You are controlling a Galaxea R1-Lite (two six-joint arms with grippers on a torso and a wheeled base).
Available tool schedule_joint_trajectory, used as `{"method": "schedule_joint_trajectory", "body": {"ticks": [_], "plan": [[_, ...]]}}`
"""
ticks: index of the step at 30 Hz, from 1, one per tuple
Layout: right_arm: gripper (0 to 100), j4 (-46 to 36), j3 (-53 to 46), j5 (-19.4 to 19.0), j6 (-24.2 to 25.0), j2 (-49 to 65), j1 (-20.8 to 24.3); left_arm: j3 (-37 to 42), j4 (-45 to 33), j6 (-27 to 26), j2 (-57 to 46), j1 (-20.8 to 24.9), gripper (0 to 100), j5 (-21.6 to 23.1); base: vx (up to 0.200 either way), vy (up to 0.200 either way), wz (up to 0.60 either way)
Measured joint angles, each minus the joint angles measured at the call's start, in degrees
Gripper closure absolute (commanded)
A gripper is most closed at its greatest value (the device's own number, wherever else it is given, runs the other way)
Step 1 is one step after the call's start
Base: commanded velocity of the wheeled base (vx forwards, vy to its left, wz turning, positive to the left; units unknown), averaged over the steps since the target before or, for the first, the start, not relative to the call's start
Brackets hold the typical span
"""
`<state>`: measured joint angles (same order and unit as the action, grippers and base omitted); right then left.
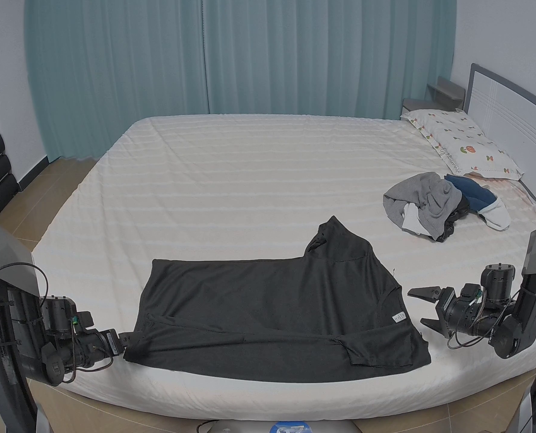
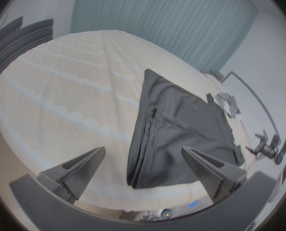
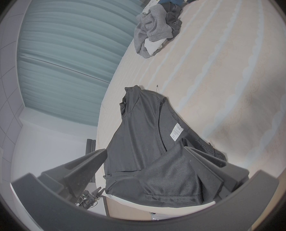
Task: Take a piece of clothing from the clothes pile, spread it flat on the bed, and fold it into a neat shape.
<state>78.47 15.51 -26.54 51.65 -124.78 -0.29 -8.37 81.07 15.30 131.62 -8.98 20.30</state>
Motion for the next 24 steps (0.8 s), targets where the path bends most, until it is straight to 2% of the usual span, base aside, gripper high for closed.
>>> {"method": "schedule_joint_trajectory", "body": {"ticks": [13, 16, 21, 24], "plan": [[0, 0.0, 0.1, 0.0, 0.0, -0.2, 0.0, -10.4, -0.2, 17.9, -1.7, 1.4, 0, -0.8, 0.0, 0.0, 0.0], [0, 0.0, 0.1, 0.0, 0.0, -0.5, 0.2, -13.7, -0.9, 19.3, -1.7, 3.0, 0, -2.0, 0.0, 0.0, 0.0], [0, 0.1, 0.2, 0.0, 0.0, -0.9, 0.3, -21.2, -3.6, 19.7, -0.9, 6.5, 0, -8.5, 0.0, 0.0, 0.0], [0, 0.1, 0.3, 0.0, -0.1, -1.2, 0.4, -26.0, -6.8, 19.7, 0.1, 8.0, 0, -10.3, 0.0, 0.0, 0.0]]}}
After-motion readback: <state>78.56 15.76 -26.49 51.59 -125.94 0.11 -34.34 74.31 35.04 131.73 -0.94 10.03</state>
